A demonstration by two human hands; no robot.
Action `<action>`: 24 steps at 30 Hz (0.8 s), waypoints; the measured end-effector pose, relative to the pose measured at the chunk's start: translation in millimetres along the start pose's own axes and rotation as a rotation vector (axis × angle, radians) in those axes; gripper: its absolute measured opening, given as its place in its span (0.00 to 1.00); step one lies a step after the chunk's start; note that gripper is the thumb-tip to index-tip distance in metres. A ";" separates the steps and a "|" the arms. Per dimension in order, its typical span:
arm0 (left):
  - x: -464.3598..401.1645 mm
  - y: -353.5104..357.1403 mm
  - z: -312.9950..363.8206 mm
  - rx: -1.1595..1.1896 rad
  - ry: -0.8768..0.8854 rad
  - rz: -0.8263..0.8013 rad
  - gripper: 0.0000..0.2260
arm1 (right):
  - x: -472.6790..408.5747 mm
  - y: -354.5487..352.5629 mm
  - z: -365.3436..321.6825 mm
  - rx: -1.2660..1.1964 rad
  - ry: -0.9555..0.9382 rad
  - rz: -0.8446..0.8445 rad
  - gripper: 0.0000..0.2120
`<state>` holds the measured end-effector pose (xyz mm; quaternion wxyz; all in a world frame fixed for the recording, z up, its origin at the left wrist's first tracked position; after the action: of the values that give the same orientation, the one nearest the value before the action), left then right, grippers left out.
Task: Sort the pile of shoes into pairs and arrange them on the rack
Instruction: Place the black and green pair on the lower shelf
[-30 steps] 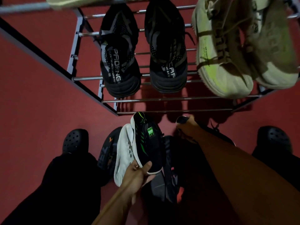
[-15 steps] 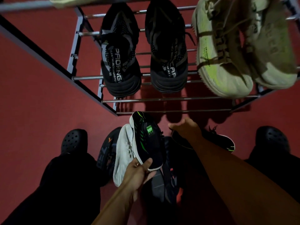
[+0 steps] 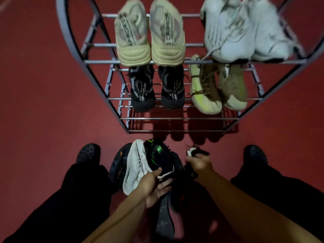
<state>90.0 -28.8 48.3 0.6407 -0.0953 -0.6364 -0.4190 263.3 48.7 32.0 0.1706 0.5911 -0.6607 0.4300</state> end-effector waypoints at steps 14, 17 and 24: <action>125.3 29.2 11.8 -0.137 0.179 -0.239 0.15 | 130.3 -33.2 -27.1 -0.314 -0.135 -0.486 0.12; 129.8 23.0 13.1 -0.140 0.233 -0.235 0.15 | 135.0 -29.1 -27.7 -0.344 -0.124 -0.397 0.12; 121.9 11.9 2.5 0.026 0.156 -0.282 0.15 | 131.1 -39.7 -21.1 -0.508 -0.025 -0.337 0.24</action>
<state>76.4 -70.4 162.7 0.6241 0.0359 -0.5971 -0.5027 262.4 -15.5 154.9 0.3740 0.6361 -0.6416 0.2094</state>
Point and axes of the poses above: each hand's wrist, its own x-axis away from the middle knuckle, its own y-axis out of the palm, z = x × y, the point moved 1 cm from there along -x, towards the middle knuckle, and after that the axes turned 12 degrees about x, right-handed, at the moved point
